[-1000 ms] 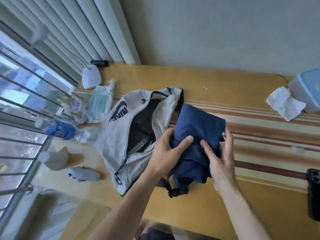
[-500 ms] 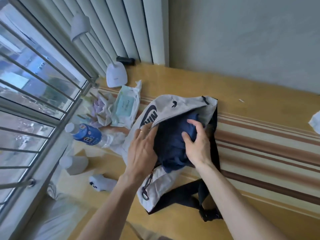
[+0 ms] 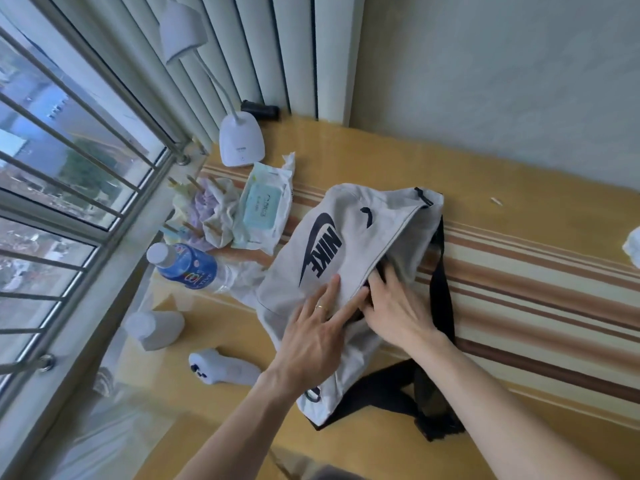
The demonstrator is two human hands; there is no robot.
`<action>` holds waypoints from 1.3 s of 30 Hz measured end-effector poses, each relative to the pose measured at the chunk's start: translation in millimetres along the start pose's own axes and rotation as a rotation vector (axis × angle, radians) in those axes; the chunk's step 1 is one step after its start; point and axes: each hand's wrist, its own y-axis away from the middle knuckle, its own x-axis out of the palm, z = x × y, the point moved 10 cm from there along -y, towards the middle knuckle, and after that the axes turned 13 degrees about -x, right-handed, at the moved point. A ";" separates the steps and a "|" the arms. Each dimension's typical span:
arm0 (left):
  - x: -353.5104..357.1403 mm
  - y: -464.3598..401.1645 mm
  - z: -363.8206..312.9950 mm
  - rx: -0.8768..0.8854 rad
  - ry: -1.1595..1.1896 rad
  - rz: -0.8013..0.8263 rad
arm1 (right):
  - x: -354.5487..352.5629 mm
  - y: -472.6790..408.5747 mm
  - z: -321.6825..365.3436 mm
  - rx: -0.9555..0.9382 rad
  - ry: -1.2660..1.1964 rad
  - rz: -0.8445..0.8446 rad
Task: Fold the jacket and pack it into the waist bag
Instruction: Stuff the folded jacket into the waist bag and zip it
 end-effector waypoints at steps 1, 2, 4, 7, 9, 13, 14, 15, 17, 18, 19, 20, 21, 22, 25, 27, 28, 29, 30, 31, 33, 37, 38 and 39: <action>5.5 2.4 0.3 -0.001 -0.027 0.008 | 0.3 2.0 -2.8 -0.038 0.092 0.026; 8.2 4.5 0.9 -0.003 -0.051 -0.002 | -0.3 2.0 -2.4 -0.085 0.181 0.053; 7.3 8.3 4.1 -0.040 -0.044 -0.035 | -2.8 -1.1 1.8 -0.190 0.352 0.102; 0.0 21.5 14.5 -0.132 0.000 -0.097 | -14.4 -1.0 1.4 -0.269 0.500 0.178; -3.9 34.6 25.2 -0.196 0.039 -0.153 | -30.2 0.1 -2.5 -0.281 0.554 0.212; -1.1 54.4 37.3 -0.280 0.123 -0.211 | -58.6 5.0 -4.4 -0.291 0.683 0.183; 1.5 55.8 36.8 -0.291 0.128 -0.203 | -66.3 8.2 -1.1 -0.300 0.695 0.130; 4.0 56.5 36.2 -0.305 0.133 -0.191 | -73.1 12.1 2.4 -0.307 0.703 0.076; 7.4 60.6 37.4 -0.341 0.153 -0.182 | -85.7 21.2 5.8 -0.297 0.696 -0.003; 7.5 64.5 38.3 -0.351 0.175 -0.180 | -93.5 25.9 6.5 -0.280 0.676 -0.036; 6.4 69.2 39.5 -0.362 0.231 -0.173 | -101.2 31.4 6.2 -0.263 0.642 -0.077; 3.7 74.7 42.4 -0.385 0.331 -0.163 | -108.4 37.6 7.3 -0.246 0.589 -0.118; -0.5 80.8 46.2 -0.418 0.459 -0.149 | -113.9 44.3 12.0 -0.246 0.528 -0.163; -5.5 86.7 50.5 -0.454 0.582 -0.141 | -115.4 50.5 19.6 -0.255 0.461 -0.192; -23.8 103.7 60.1 -0.523 0.791 -0.181 | -94.3 62.1 60.8 -0.341 0.230 -0.177; -38.6 110.2 59.3 -0.526 0.838 -0.209 | -60.2 63.3 95.9 -0.453 0.075 -0.036; -45.3 111.6 57.1 -0.518 0.858 -0.214 | -42.5 64.1 112.9 -0.511 0.031 0.044; -51.7 111.9 54.9 -0.509 0.874 -0.219 | -26.3 65.1 127.4 -0.566 0.007 0.109; -57.1 112.2 53.6 -0.497 0.879 -0.227 | -14.7 65.3 138.4 -0.608 -0.005 0.148; -61.6 112.4 52.2 -0.483 0.879 -0.232 | -8.9 62.7 144.5 -0.623 -0.022 0.155; -66.2 113.4 51.2 -0.446 0.896 -0.229 | -7.9 53.8 142.4 -0.589 -0.066 0.110; -54.9 107.5 50.5 -0.387 0.767 -0.167 | -16.9 50.0 130.8 -0.527 -0.174 0.070; -49.6 103.9 50.9 -0.396 0.710 -0.170 | -18.8 52.9 133.2 -0.533 -0.201 0.081; -44.7 99.7 51.8 -0.405 0.681 -0.192 | -20.0 55.6 136.6 -0.543 -0.220 0.096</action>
